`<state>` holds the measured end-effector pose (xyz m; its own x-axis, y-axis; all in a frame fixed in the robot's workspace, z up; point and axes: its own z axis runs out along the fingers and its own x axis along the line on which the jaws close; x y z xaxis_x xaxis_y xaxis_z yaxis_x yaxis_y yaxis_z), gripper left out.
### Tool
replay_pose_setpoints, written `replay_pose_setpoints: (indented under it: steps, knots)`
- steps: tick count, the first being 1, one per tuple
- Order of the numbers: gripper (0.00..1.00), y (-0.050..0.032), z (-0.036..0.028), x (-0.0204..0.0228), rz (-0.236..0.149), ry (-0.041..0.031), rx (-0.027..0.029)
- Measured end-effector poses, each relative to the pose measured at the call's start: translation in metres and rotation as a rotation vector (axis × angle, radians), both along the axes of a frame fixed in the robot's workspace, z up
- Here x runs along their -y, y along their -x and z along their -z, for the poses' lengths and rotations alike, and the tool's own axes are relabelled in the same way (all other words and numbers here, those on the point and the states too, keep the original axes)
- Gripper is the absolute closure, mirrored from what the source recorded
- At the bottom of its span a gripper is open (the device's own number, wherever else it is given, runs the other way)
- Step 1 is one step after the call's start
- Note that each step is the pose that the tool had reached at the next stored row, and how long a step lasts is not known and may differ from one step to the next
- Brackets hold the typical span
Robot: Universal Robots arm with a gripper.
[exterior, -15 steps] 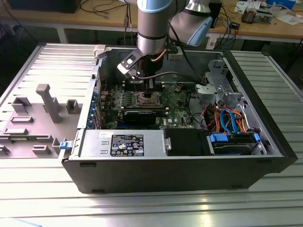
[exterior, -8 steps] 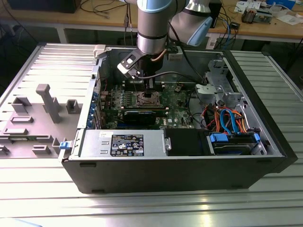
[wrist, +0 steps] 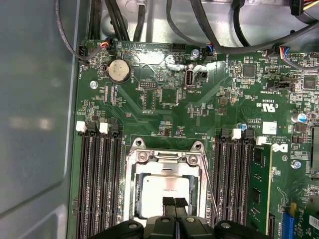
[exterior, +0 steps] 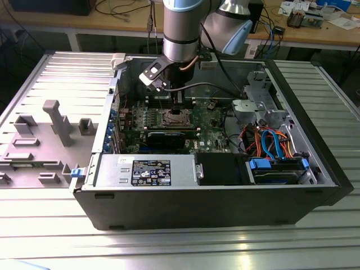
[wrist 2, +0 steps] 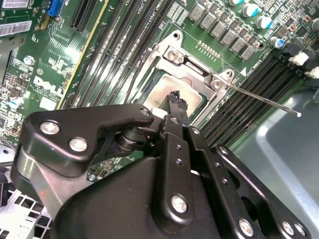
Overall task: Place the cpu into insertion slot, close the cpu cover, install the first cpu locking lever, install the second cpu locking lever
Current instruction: 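Close the cpu cover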
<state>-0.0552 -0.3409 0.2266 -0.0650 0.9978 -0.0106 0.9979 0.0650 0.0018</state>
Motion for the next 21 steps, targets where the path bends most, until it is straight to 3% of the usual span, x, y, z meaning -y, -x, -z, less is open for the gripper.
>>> replay_pose_setpoints:
  steps: [21]
  knots:
    - [0.89,0.0,-0.0139,0.0,0.0,0.0,0.0]
